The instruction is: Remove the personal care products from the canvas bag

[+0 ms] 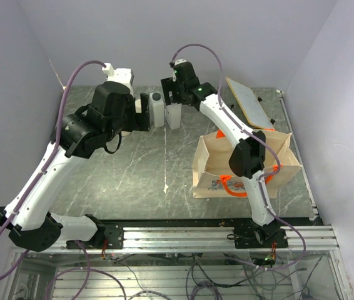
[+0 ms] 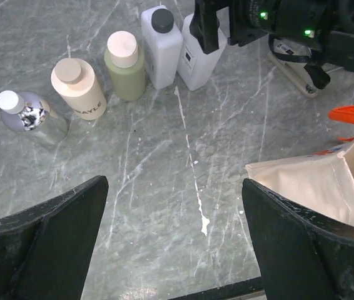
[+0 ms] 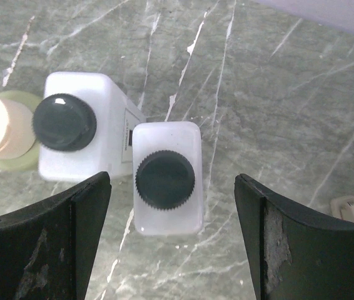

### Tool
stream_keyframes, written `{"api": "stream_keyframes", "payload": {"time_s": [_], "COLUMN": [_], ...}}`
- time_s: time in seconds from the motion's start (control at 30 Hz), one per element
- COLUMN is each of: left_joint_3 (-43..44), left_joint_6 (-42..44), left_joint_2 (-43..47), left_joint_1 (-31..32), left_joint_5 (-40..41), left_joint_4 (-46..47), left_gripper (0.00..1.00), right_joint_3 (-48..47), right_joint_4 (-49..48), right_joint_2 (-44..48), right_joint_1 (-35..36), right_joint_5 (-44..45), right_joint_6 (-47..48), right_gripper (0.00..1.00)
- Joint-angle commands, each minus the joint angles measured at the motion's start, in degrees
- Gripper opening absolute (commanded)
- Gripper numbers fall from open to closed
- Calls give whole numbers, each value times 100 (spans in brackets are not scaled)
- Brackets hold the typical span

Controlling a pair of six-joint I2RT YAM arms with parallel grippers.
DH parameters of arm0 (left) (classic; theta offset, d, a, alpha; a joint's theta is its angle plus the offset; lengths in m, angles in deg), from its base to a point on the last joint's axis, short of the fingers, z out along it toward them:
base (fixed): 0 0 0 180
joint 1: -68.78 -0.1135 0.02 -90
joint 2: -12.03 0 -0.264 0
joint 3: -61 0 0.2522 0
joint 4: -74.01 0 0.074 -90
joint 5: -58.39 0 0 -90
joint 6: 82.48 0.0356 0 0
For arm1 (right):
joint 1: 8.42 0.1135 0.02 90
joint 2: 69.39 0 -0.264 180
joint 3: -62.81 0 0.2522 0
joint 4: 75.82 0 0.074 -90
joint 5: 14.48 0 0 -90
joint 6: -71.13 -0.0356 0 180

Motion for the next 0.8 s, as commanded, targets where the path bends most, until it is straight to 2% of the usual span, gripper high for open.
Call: {"api": "stream_keyframes", "payload": {"time_s": [0.0, 0.2, 0.3, 0.43, 0.57, 0.77], "left_joint_3": [-234, -265, -406, -387, -229, 172], "left_joint_6": [-281, -731, -826, -861, -791, -972], "left_joint_2": [439, 849, 1198, 1572, 1741, 1798], "left_joint_1": [31, 32, 33, 29, 35, 33], "left_joint_5": [-282, -579, -439, -183, -140, -93], "left_joint_4": [352, -29, -99, -134, -149, -350], "left_gripper": [99, 99, 99, 99, 99, 99], "right_joint_3": [638, 1848, 2438, 3084, 3159, 2688], "right_joint_4": [161, 606, 875, 1299, 2088, 2968], "right_joint_2": [1126, 2729, 3762, 5058, 6131, 7073], "right_joint_1": [-5, -5, -5, 1, 8, 4], "right_joint_5": [177, 192, 256, 417, 547, 551], "right_joint_6": [-129, -719, -993, -1222, -1461, -1735], "right_gripper": [81, 87, 99, 100, 100, 100]}}
